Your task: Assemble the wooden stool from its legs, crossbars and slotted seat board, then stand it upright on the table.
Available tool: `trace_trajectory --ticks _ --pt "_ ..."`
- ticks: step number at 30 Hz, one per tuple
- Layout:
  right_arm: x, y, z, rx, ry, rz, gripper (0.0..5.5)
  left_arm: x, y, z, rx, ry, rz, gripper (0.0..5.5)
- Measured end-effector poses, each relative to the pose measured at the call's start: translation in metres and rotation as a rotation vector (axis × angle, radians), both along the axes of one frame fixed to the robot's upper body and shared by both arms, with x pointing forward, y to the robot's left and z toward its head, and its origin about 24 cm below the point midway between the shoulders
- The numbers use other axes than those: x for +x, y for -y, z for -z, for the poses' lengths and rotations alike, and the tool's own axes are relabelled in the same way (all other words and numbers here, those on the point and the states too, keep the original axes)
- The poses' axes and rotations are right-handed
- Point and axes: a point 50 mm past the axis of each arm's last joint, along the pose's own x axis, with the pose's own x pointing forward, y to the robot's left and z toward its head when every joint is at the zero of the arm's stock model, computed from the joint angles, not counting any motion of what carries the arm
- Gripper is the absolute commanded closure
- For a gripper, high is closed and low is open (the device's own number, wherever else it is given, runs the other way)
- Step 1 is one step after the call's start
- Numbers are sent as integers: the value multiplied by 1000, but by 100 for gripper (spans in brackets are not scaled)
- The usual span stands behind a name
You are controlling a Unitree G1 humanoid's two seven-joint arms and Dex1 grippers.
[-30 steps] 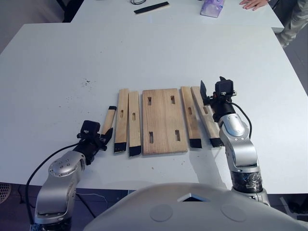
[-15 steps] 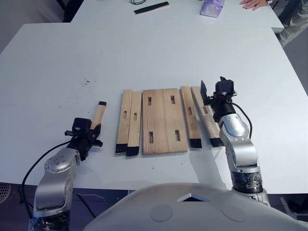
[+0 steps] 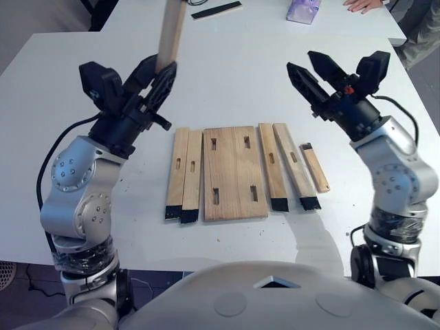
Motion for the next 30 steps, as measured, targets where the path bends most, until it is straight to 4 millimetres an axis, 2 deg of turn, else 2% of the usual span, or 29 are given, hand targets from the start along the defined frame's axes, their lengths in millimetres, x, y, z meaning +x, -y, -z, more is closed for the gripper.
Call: trace_trajectory --ticks 3,6,8,15,24,30 --pt "-4 6 -26 -28 19 -315 198 -7 18 -18 -83 19 316 420" --pt "1 12 -43 -48 22 -432 198 -15 23 -23 -86 -6 489 420" --pt "2 10 -45 -50 19 -474 198 -17 25 -22 -91 -37 544 420" --pt "-10 -7 -47 -99 42 -601 198 -15 29 -14 -78 -103 585 420" --pt "-10 -27 -40 -114 57 -614 198 -20 40 1 -17 -150 619 420" --pt "-12 -32 -38 -124 66 -639 284 -22 42 5 -6 -153 632 420"
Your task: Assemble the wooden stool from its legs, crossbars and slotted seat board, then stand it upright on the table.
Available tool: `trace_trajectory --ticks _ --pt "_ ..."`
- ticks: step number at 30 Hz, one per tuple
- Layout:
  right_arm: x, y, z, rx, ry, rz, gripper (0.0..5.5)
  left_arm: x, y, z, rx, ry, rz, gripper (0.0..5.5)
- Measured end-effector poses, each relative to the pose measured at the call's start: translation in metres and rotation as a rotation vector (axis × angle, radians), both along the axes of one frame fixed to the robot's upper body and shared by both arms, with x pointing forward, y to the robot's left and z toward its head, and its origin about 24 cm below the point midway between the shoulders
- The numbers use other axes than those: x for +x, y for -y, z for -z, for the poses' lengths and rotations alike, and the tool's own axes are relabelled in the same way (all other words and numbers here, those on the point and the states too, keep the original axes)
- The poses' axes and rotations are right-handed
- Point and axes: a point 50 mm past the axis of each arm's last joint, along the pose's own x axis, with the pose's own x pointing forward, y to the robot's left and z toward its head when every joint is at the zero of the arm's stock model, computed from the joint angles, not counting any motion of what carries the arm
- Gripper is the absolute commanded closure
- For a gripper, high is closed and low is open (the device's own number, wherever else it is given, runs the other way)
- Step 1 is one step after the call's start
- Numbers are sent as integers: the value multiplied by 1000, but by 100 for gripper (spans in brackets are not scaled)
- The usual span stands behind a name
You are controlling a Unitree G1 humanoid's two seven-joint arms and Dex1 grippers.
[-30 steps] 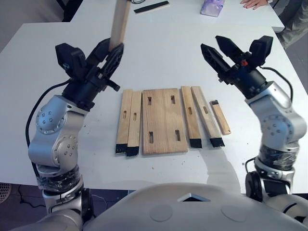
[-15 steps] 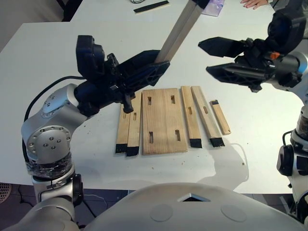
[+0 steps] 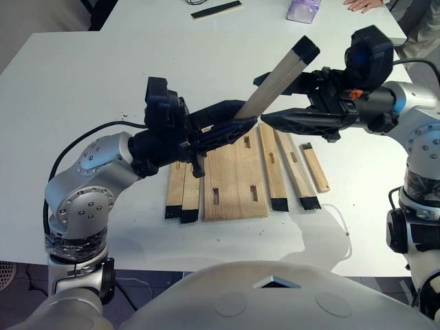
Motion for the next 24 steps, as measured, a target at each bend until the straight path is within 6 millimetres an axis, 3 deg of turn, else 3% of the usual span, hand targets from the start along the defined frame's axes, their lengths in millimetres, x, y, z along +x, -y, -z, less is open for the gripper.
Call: trace_trajectory --ticks 8,17,18,24 --pt "0 5 3 -82 35 -13 411 -3 2 4 15 -4 40 420" --pt "-2 4 8 -124 63 -55 415 -7 1 9 60 -2 55 420" --pt "-2 4 8 -130 67 -58 415 -7 1 10 65 -4 55 382" --pt "-1 7 15 -183 90 -28 421 -2 0 18 100 -24 11 281"
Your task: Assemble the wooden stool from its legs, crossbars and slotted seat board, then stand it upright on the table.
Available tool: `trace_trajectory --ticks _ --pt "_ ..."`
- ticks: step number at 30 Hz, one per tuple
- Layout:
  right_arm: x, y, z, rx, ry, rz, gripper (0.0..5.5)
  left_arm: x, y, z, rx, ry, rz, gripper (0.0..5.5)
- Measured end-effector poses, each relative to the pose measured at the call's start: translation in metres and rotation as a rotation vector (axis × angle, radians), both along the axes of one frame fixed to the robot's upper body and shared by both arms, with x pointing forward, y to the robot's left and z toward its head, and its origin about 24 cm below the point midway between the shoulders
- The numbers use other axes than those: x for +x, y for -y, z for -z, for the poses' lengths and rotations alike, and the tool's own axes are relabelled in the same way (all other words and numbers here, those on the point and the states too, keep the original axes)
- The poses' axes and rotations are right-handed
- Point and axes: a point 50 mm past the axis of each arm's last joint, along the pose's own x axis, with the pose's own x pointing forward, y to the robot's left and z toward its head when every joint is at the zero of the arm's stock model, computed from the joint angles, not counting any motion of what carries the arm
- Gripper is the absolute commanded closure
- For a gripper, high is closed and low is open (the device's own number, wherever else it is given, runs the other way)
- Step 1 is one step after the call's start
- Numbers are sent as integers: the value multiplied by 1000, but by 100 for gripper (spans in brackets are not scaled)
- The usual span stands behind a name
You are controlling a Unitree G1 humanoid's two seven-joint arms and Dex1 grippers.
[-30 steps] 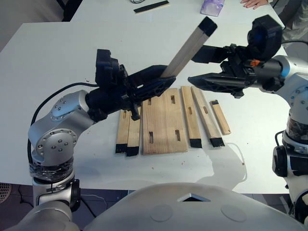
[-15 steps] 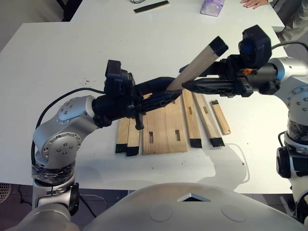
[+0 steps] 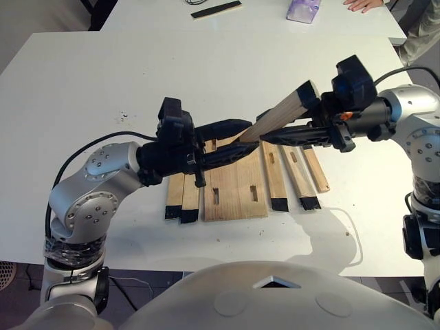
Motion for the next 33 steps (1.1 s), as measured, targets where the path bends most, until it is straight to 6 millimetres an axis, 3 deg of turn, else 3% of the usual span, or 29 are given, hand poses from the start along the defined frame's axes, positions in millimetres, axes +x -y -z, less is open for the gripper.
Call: trace_trajectory --ticks 4,9,13,16,21,26,33 --pt "9 6 3 -17 37 64 421 4 -3 4 26 13 -64 231" --pt "38 41 7 -191 191 239 421 9 -12 19 82 7 -156 231" --pt "52 70 35 -417 289 272 421 9 -15 36 139 -9 -208 231" --pt "53 81 57 -529 330 226 421 7 -15 42 161 -8 -220 231" --pt "53 90 75 -605 358 184 421 5 -15 49 179 -14 -213 231" --pt "49 85 87 -605 367 123 421 4 -16 51 188 -21 -214 231" --pt "42 86 93 -614 359 70 421 -1 -14 53 188 -16 -208 231"
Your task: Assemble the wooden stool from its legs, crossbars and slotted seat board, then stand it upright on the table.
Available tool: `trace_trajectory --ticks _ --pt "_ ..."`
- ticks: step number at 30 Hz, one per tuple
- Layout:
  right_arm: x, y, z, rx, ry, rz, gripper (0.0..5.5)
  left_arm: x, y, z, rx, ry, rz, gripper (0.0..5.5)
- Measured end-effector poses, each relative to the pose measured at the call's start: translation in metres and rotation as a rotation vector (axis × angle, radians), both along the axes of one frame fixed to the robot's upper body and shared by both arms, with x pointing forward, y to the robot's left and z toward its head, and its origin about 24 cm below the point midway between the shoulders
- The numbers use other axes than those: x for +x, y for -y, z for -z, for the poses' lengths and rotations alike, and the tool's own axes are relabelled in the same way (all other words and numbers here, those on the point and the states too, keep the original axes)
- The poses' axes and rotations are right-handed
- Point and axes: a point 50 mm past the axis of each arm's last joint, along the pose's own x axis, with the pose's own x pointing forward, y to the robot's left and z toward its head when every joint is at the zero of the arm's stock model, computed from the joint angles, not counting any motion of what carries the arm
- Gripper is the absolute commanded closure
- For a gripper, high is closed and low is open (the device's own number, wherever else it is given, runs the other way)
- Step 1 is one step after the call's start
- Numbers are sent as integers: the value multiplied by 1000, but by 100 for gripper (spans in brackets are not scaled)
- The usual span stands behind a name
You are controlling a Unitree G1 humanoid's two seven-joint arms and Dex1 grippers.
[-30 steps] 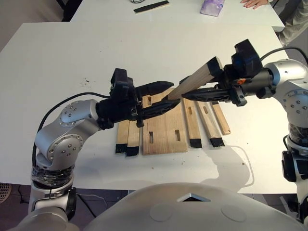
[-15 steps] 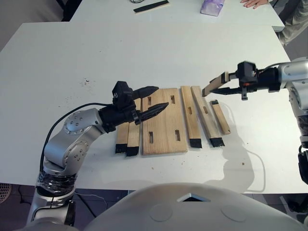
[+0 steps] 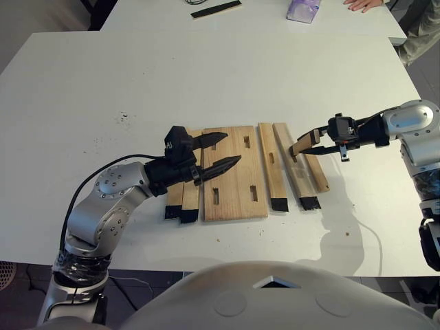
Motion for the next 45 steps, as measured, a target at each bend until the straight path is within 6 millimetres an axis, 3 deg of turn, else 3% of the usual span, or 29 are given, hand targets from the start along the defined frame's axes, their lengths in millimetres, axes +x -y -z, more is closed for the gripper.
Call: trace_trajectory --ticks 10,22,30,37,45 --pt "-7 8 2 -54 -69 -20 421 -3 2 6 18 -11 -2 231" --pt "12 4 12 -55 -198 -8 421 -4 6 8 32 -4 4 231" --pt "12 7 29 49 -255 63 421 -6 4 10 57 -20 29 231" --pt "9 -26 52 230 -308 145 421 -4 3 8 65 -19 47 231" --pt "5 -16 57 273 -307 251 421 0 3 6 69 -12 64 231"
